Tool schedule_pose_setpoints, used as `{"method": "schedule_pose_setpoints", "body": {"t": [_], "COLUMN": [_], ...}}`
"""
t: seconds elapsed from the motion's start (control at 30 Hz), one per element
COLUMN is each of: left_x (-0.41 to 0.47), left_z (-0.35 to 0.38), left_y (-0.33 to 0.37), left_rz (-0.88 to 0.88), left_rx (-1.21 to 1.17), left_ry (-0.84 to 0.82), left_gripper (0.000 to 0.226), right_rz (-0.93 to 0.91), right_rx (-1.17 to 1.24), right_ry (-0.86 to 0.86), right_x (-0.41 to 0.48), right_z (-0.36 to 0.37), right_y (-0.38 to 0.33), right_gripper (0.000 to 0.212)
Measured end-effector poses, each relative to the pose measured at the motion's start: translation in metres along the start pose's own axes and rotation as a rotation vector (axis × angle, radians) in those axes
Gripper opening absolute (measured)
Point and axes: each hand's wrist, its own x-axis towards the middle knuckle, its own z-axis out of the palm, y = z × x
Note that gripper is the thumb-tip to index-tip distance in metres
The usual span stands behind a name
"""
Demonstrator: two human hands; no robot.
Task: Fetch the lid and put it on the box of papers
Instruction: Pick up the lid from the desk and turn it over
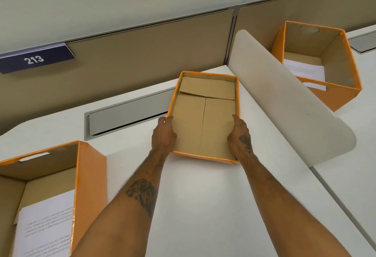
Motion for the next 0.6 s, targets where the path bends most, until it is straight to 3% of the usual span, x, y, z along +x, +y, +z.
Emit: {"method": "schedule_pose_setpoints", "body": {"t": [0.13,0.23,0.33,0.43,0.6], "left_x": [-0.019,-0.035,-0.057,-0.082,-0.125], "left_z": [-0.032,-0.063,-0.1,-0.135,-0.192], "left_y": [-0.004,-0.011,-0.019,-0.029,-0.063], "left_rz": [-0.023,-0.006,0.007,-0.002,-0.015], "left_rx": [-0.072,-0.151,-0.238,-0.308,-0.314], "left_ry": [0.121,0.198,0.251,0.296,0.292], "left_gripper": [0.051,0.051,0.057,0.057,0.055], "right_rz": [-0.02,0.119,0.196,0.118,-0.007], "right_rx": [0.227,0.543,0.817,0.855,0.849], "right_ry": [0.046,0.083,-0.029,-0.136,-0.119], "right_x": [-0.018,-0.038,-0.058,-0.087,-0.147], "right_z": [-0.016,-0.036,-0.055,-0.07,-0.081], "right_y": [-0.023,-0.048,-0.075,-0.111,-0.169], "right_gripper": [0.061,0.058,0.047,0.02,0.021]}}
